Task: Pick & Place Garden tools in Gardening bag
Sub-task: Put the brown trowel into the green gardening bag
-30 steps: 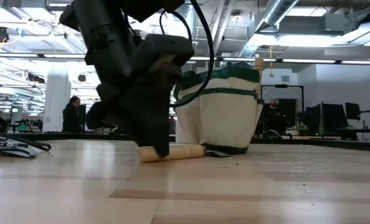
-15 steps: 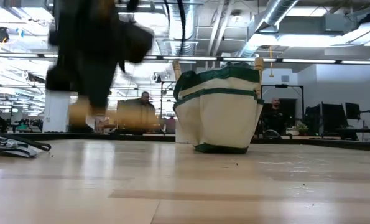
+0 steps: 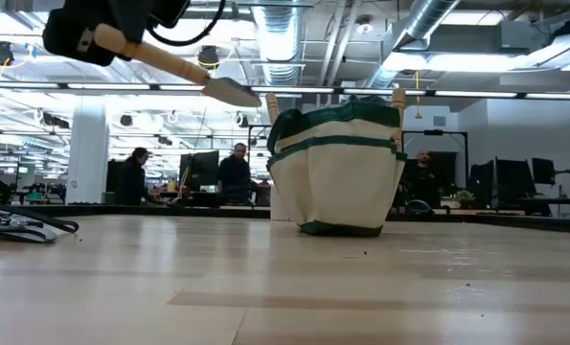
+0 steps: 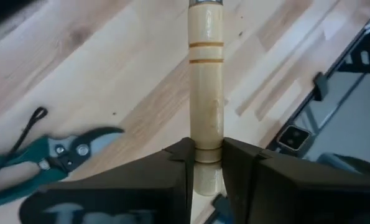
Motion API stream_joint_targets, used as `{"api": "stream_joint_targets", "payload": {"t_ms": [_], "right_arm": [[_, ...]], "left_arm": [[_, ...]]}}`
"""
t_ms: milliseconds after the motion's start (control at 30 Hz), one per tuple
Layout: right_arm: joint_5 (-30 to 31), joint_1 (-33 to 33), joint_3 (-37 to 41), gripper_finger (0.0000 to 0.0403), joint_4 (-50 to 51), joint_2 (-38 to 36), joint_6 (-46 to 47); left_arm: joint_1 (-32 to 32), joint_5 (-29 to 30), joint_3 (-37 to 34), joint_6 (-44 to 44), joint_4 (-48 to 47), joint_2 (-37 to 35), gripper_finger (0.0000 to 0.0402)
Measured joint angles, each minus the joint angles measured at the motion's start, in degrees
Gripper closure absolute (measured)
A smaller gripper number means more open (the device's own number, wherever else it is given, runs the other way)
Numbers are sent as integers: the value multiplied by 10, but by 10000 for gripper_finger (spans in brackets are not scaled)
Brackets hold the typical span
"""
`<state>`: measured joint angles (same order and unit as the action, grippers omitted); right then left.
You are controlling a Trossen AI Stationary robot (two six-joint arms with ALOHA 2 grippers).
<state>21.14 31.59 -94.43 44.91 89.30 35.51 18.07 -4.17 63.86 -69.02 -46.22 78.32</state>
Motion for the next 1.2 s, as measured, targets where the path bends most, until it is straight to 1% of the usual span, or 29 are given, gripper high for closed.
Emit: {"api": "stream_joint_targets", "payload": {"t_ms": [133,200,267,367,467,567,633,767,833,900,967,1067,1133,1200], "right_arm": [[-38,-14,0,358,5,0,-1],[-44,-20,0,355,8,0,-14],[-46,-25,0,353,7,0,-65],[-35,-27,0,347,-8,0,-185],[-16,-34,0,339,-37,0,-287],[-20,-49,0,327,-74,0,-339],[-23,-57,0,316,-89,0,-351],[-60,-68,-1,288,-105,18,-370],[-76,-68,3,271,-92,25,-389],[-81,-67,-2,253,-125,44,-400],[-77,-63,2,236,-117,52,-414],[-74,-64,-1,218,-164,80,-426],[-58,-60,2,211,-160,86,-434],[-37,-59,0,208,-178,91,-440]], "left_arm": [[-33,-72,0,5,0,-2,366],[-40,-110,0,11,1,-2,366],[-44,-150,0,12,2,-2,366],[-48,-217,0,9,3,-6,366],[-48,-283,1,-17,19,-7,366],[-50,-335,1,-54,58,-7,366],[-50,-346,1,-85,97,-7,366],[-67,-369,2,-156,170,-13,363],[-79,-373,1,-187,192,-16,362],[-90,-375,1,-212,217,-22,364],[-102,-378,1,-242,247,-26,366],[-116,-378,1,-285,291,-28,363],[-123,-379,2,-311,323,-27,360],[-125,-380,1,-322,325,-29,360]]}}
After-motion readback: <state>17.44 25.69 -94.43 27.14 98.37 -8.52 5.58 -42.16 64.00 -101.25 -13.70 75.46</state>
